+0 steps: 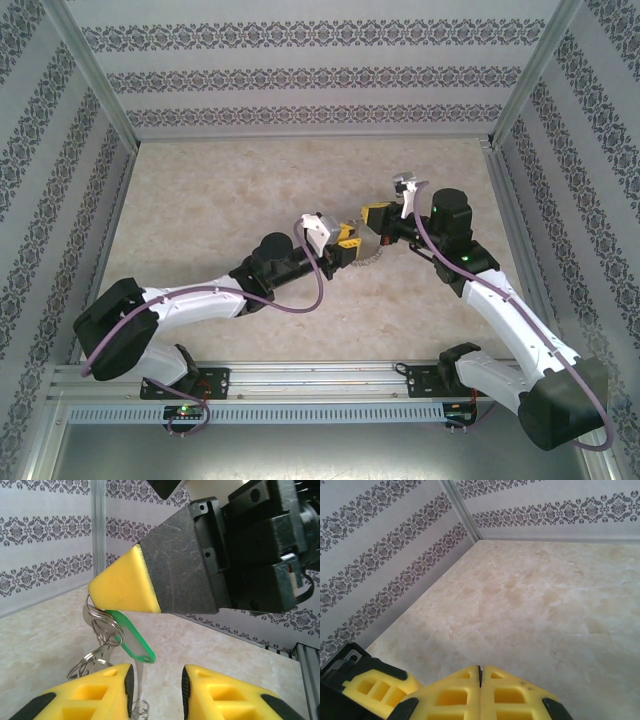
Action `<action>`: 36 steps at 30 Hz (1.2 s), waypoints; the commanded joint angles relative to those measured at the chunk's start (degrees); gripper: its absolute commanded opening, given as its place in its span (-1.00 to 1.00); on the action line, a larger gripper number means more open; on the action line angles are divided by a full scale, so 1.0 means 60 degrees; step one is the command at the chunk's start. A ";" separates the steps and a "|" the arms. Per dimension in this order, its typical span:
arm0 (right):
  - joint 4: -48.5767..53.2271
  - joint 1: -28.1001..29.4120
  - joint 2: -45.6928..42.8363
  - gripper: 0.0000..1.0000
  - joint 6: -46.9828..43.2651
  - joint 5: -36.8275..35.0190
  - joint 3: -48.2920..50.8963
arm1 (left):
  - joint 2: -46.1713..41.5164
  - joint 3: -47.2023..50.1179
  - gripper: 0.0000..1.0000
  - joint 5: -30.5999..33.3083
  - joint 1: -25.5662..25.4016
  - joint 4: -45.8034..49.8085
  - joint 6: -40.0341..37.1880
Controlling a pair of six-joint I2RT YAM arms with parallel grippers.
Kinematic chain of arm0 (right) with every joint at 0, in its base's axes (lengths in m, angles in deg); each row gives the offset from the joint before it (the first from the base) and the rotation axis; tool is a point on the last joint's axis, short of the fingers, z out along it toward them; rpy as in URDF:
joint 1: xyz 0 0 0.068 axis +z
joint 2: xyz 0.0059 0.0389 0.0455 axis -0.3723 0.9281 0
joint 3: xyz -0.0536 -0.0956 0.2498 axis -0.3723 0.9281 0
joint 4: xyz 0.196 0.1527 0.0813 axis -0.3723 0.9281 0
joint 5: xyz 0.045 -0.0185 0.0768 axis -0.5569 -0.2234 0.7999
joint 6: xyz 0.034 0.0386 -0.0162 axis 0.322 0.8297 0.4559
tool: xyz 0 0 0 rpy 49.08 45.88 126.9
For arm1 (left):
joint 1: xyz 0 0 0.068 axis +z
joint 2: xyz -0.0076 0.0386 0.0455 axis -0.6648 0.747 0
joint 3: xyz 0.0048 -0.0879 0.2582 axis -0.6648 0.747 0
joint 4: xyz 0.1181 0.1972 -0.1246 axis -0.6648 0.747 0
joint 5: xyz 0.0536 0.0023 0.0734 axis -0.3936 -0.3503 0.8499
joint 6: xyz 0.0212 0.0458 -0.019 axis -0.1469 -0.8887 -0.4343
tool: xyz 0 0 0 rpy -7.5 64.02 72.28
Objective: Put the keys on the keyring
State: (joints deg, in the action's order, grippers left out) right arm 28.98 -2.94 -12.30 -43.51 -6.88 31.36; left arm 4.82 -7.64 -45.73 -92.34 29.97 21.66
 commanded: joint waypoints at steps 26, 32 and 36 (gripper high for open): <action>-0.0286 0.0941 -0.0141 -1.00 -0.0103 -0.0492 0.0067 | 0.0971 0.0001 -0.33 0.1698 -0.0214 -0.2573 -0.0545; -0.0279 0.1004 -0.0163 -1.00 -0.0117 -0.0516 0.0050 | 0.1086 -0.0068 -0.45 0.1965 -0.0255 -0.2664 -0.0619; -0.0254 0.1018 -0.0211 -1.00 -0.0113 -0.0549 0.0047 | 0.1092 -0.0073 -0.75 0.2222 -0.0255 -0.2687 -0.0699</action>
State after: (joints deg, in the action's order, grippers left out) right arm 28.61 2.04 -12.39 -43.58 -9.97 31.40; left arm 11.05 -7.94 -33.99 -93.07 18.97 18.64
